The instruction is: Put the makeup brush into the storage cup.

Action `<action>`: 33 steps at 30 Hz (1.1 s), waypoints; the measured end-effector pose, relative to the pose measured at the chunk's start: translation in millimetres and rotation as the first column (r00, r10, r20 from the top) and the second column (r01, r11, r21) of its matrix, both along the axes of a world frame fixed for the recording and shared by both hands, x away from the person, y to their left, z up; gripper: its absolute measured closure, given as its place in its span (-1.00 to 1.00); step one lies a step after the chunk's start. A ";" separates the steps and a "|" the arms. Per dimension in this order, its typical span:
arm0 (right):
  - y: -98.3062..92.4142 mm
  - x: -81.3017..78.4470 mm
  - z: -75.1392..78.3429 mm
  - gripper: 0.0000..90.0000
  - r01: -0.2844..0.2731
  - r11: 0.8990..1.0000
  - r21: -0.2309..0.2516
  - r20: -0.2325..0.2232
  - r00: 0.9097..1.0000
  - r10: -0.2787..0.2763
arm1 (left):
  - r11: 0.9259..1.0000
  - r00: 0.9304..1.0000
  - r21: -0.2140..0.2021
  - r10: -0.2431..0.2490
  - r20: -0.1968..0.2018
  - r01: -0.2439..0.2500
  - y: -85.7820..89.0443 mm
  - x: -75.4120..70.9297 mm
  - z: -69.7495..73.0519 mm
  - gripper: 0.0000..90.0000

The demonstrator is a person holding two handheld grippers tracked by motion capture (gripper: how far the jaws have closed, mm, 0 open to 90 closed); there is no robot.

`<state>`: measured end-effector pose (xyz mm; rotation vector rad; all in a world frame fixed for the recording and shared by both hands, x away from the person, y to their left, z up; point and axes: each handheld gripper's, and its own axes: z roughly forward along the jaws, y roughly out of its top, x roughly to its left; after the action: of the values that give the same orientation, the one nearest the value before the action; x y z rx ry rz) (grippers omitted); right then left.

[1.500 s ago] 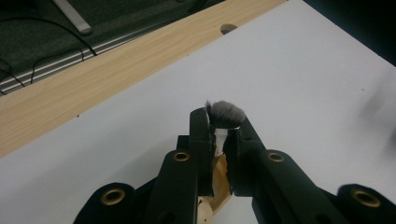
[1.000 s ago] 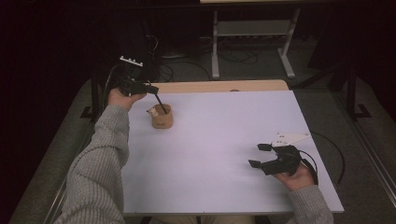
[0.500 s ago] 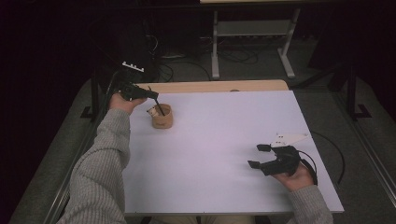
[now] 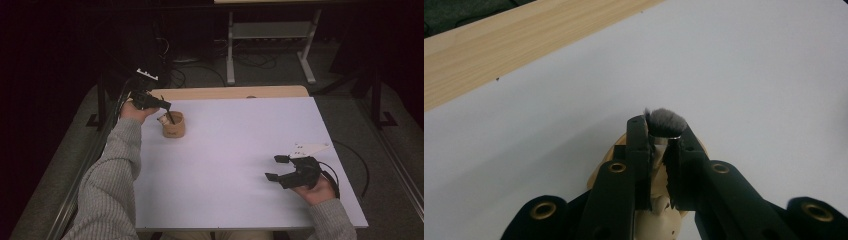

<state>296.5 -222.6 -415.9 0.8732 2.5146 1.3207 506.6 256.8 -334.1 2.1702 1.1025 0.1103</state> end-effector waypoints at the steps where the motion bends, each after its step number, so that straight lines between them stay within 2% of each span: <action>1: 0.1 0.0 0.0 -0.44 -0.001 1.000 0.000 0.000 1.000 0.001 | 1.000 1.000 0.010 -0.003 -0.002 0.003 0.2 0.4 -0.4 0.79; 3: 0.1 0.0 0.0 -0.44 -0.001 1.000 0.001 0.000 1.000 0.001 | 1.000 1.000 0.014 0.002 0.000 -0.002 0.0 0.8 -0.8 0.77; 5: -0.1 0.0 0.1 -0.44 -0.002 1.000 0.001 0.000 1.000 0.002 | 1.000 1.000 -0.003 0.021 0.000 -0.021 -1.0 0.9 -1.3 0.67; 6: -0.1 -0.3 0.4 -0.43 0.001 1.000 0.007 0.006 1.000 -0.001 | 1.000 1.000 0.020 0.008 0.001 -0.008 0.9 1.6 -0.8 0.65; 9: -0.4 -0.7 1.0 -0.42 0.002 1.000 0.011 0.007 1.000 -0.002 | 1.000 1.000 0.017 0.017 -0.002 -0.017 1.1 1.7 -1.5 0.59; 11: -0.4 -0.5 1.0 -0.42 0.000 1.000 0.011 0.006 1.000 0.000 | 0.999 1.000 0.038 0.024 0.000 -0.024 1.7 1.7 -1.5 0.52; 12: 0.1 -0.5 0.6 -0.42 -0.004 1.000 0.008 0.004 1.000 0.003 | 0.999 0.999 0.034 0.042 0.000 -0.042 1.1 1.6 -2.6 0.42; 15: 0.7 -0.8 0.6 -0.42 -0.007 1.000 0.007 0.000 1.000 0.007 | 0.998 0.999 0.044 0.036 -0.003 -0.036 2.2 1.5 -2.6 0.37; 20: -0.3 -0.9 0.9 -0.42 -0.005 1.000 0.009 0.003 1.000 0.005 | 0.998 0.999 0.045 0.040 -0.006 -0.039 7.9 -0.1 -4.7 0.34; 23: -0.6 -1.0 1.1 -0.42 -0.002 1.000 0.010 0.004 1.000 0.002 | 0.998 0.999 0.029 0.052 -0.007 -0.052 12.4 -2.2 -6.5 0.34; 27: 0.1 -1.0 0.9 -0.43 0.001 1.000 0.010 0.005 1.000 -0.001 | 0.998 0.998 0.011 0.055 0.008 -0.055 18.2 -5.2 -4.1 0.33; 33: -1.5 -0.4 1.1 -0.43 0.011 1.000 0.011 0.008 1.000 -0.011 | 0.999 0.999 0.014 0.046 0.013 -0.047 20.2 -7.6 -0.9 0.32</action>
<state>296.2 -224.1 -414.9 0.8810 2.4953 1.3336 499.0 276.9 -335.0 2.1539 1.1483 0.1531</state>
